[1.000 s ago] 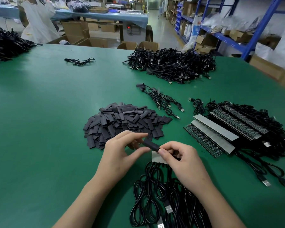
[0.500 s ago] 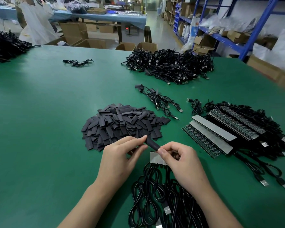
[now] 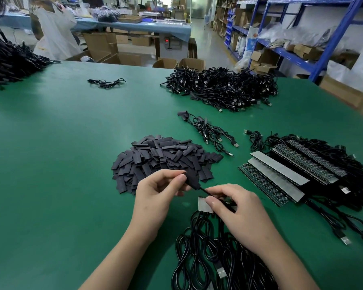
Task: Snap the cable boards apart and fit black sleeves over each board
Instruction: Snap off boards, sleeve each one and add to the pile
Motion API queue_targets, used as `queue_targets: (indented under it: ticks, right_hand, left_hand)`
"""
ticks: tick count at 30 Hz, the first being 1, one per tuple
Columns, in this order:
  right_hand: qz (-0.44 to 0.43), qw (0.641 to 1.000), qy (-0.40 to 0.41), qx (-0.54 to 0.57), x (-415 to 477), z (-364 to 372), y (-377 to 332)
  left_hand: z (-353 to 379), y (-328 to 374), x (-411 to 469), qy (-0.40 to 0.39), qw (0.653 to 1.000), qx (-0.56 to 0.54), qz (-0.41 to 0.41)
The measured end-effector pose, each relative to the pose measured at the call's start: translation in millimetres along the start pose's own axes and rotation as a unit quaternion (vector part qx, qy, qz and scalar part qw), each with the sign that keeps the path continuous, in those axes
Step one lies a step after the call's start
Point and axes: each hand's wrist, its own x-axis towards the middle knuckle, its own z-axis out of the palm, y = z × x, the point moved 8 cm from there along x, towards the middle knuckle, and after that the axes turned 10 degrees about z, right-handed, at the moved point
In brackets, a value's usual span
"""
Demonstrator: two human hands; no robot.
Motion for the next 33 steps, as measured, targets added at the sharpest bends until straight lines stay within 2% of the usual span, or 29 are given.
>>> queue_targets:
  ticks: [2,5,8,10,12,14,16,20,22,25,27,31,33]
  right_hand:
    - [-0.005,0.999,-0.013,-0.032,0.7,2.1,0.4]
    - [0.007,0.999,-0.017,-0.036,1.4,3.5,3.5]
    - [0.013,0.999,0.012,-0.038,5.2,-9.6,4.9]
    - [0.014,0.998,0.035,-0.056,10.5,-21.3,2.6]
    - [0.009,0.994,0.056,-0.098,19.8,-28.8,-4.4]
    - [-0.008,0.987,0.070,-0.147,39.2,-31.9,-19.6]
    - [-0.036,0.977,0.081,-0.192,69.1,-35.6,-42.5]
    - [-0.044,0.962,0.105,-0.249,138.7,-54.6,-94.3]
    - [-0.038,0.953,0.119,-0.277,156.0,-64.4,-111.2]
    - [-0.083,0.962,0.118,-0.231,141.1,-64.0,-118.6]
    - [-0.096,0.975,0.074,-0.185,112.3,-48.9,-102.4]
    - [-0.018,0.985,-0.099,-0.137,47.4,-3.9,-35.5]
    - [0.011,0.986,-0.126,-0.112,24.9,7.4,-11.6]
  left_hand:
    - [-3.9,-0.8,1.4,0.022,0.999,-0.024,-0.007]
    - [-3.1,-3.1,1.6,0.015,1.000,-0.010,-0.003]
    - [-0.9,-6.2,1.4,-0.022,0.993,0.110,0.017]
    - [3.8,-5.2,-0.2,-0.068,0.959,0.270,0.053]
    - [17.0,-4.7,-5.0,-0.139,0.901,0.402,0.089]
    - [22.8,-7.9,-9.4,-0.171,0.872,0.452,0.080]
    - [24.3,-10.3,-11.2,-0.179,0.865,0.465,0.065]
    - [24.7,-11.8,-11.1,-0.192,0.873,0.448,0.033]
    - [21.8,-12.2,-10.1,-0.184,0.897,0.402,0.008]
    - [18.7,-11.9,-9.1,-0.162,0.938,0.306,-0.026]
    - [20.3,-12.9,-9.8,-0.156,0.960,0.227,-0.048]
    - [23.7,-14.0,-9.5,-0.164,0.974,0.137,-0.078]
    - [23.7,-15.3,-10.0,-0.169,0.975,0.114,-0.090]
